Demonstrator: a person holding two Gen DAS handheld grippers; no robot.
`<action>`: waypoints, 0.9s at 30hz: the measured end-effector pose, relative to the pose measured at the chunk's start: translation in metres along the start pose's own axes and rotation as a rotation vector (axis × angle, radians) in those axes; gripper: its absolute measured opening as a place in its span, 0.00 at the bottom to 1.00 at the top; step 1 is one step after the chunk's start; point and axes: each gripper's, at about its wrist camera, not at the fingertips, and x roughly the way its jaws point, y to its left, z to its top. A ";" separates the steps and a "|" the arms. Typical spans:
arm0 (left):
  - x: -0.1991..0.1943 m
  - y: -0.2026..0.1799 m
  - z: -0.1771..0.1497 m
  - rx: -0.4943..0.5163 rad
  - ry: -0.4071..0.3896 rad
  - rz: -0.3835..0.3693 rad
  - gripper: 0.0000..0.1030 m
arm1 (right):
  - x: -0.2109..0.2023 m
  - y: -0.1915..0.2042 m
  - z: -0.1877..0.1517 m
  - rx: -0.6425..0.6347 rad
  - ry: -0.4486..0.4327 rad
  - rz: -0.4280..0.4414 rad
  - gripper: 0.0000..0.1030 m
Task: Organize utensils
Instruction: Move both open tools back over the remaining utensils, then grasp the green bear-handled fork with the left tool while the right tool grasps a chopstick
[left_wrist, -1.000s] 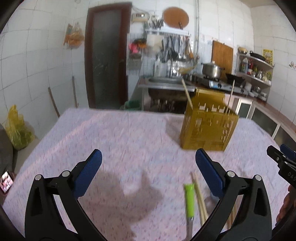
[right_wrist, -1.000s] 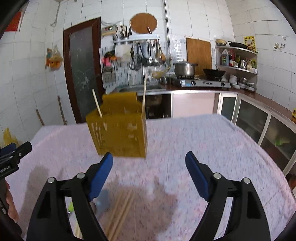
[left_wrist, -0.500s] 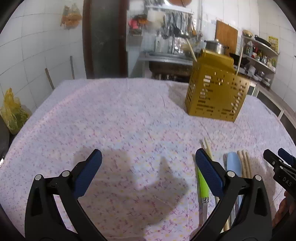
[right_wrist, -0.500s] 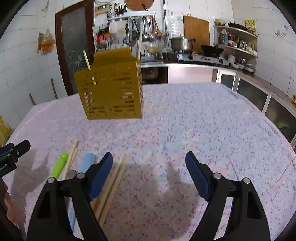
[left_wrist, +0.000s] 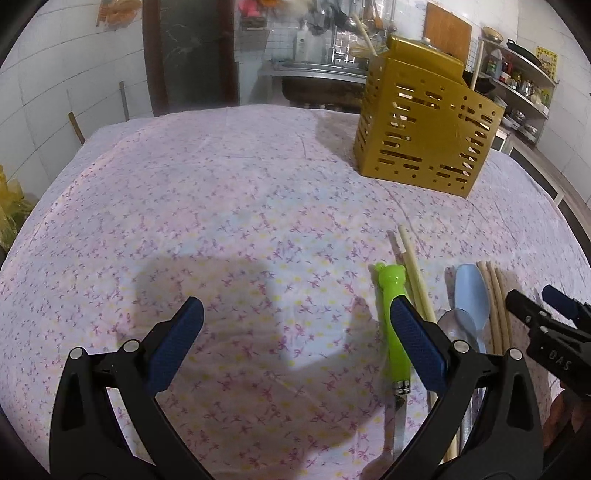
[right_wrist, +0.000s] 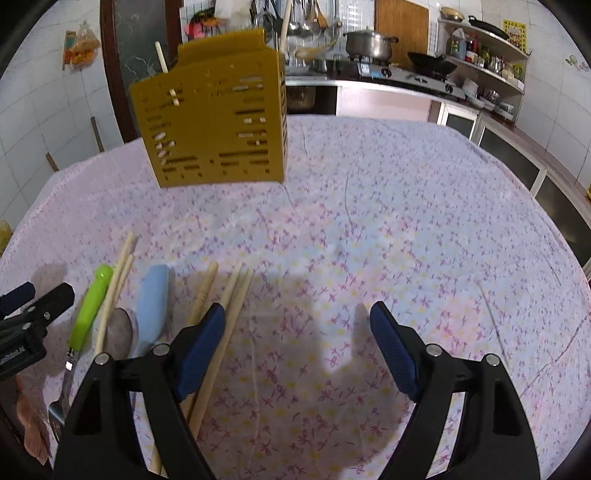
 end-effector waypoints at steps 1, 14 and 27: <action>0.000 -0.001 0.000 0.004 0.003 0.000 0.95 | 0.000 0.000 -0.001 -0.001 0.006 -0.004 0.77; 0.000 -0.009 -0.001 0.023 0.011 0.002 0.95 | -0.004 0.008 -0.009 0.011 0.028 -0.001 0.58; 0.012 -0.018 0.000 0.039 0.069 -0.010 0.95 | -0.003 0.012 -0.006 0.025 0.029 -0.007 0.42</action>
